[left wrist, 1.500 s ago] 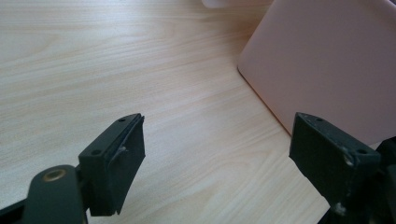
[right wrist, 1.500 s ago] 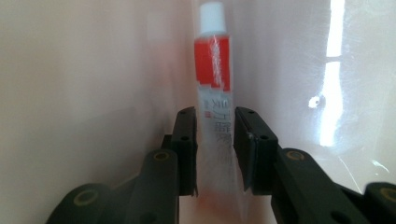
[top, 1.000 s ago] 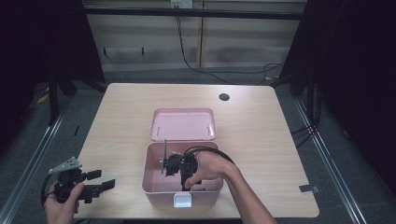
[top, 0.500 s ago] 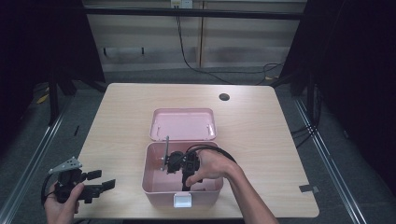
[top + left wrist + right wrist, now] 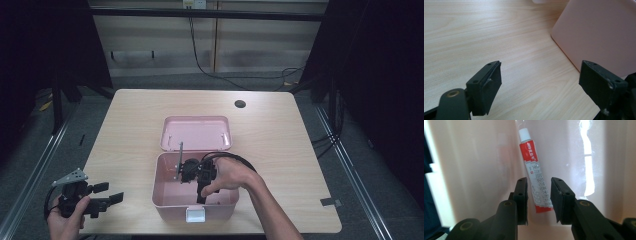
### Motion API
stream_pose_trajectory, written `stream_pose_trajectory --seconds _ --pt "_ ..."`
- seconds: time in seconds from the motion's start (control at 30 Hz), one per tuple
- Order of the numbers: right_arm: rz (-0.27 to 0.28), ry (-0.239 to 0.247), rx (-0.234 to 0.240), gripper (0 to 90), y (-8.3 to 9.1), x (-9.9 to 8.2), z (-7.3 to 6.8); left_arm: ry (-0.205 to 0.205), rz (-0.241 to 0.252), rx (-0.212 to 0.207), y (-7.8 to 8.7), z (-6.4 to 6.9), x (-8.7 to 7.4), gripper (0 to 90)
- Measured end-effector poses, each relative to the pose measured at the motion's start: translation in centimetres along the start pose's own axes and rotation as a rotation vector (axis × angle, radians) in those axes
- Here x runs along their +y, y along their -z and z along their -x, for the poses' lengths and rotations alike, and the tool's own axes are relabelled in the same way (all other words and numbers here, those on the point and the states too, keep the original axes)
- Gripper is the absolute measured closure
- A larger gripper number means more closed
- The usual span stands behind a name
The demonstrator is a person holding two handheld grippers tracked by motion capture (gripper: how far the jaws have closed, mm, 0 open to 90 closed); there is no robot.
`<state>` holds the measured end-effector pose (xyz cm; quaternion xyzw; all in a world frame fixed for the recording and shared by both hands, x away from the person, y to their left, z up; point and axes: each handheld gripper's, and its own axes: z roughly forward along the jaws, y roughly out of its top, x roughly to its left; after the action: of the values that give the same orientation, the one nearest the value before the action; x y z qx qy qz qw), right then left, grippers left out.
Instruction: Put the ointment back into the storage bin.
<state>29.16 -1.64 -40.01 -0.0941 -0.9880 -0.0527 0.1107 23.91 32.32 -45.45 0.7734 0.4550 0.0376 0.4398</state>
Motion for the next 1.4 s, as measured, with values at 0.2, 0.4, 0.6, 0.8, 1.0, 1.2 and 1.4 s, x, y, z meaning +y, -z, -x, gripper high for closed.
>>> stream_pose_trajectory --seconds 0.2,0.4,0.6,0.8,1.0,1.2,1.4 --pt "0.007 -0.002 -0.006 67.2 0.9 -0.3 0.0 0.004 0.002 0.0 0.0 0.0 0.0 18.1" --pt "0.012 -0.006 -0.021 66.7 1.7 -0.5 -0.2 0.002 0.0 0.0 0.0 0.0 0.0 18.1" --pt "0.019 -0.004 -0.029 66.0 2.6 -0.6 -0.2 0.001 0.0 -0.001 -0.1 0.0 0.0 18.1" --pt "0.011 -0.009 -0.034 65.9 3.0 -0.9 -0.5 0.0 -0.001 -0.003 -0.2 0.0 0.1 18.1" --pt "0.013 -0.012 -0.055 65.5 4.2 -1.3 -0.8 0.003 -0.001 0.0 -0.2 0.0 0.1 18.1" --pt "0.023 -0.035 -0.064 65.2 5.2 -2.0 -1.1 -0.003 -0.008 -0.004 -0.2 0.0 0.1 18.1" --pt "0.045 -0.056 -0.069 65.0 6.0 -2.7 -1.2 0.001 -0.006 -0.004 -0.2 -0.1 0.1 18.1"
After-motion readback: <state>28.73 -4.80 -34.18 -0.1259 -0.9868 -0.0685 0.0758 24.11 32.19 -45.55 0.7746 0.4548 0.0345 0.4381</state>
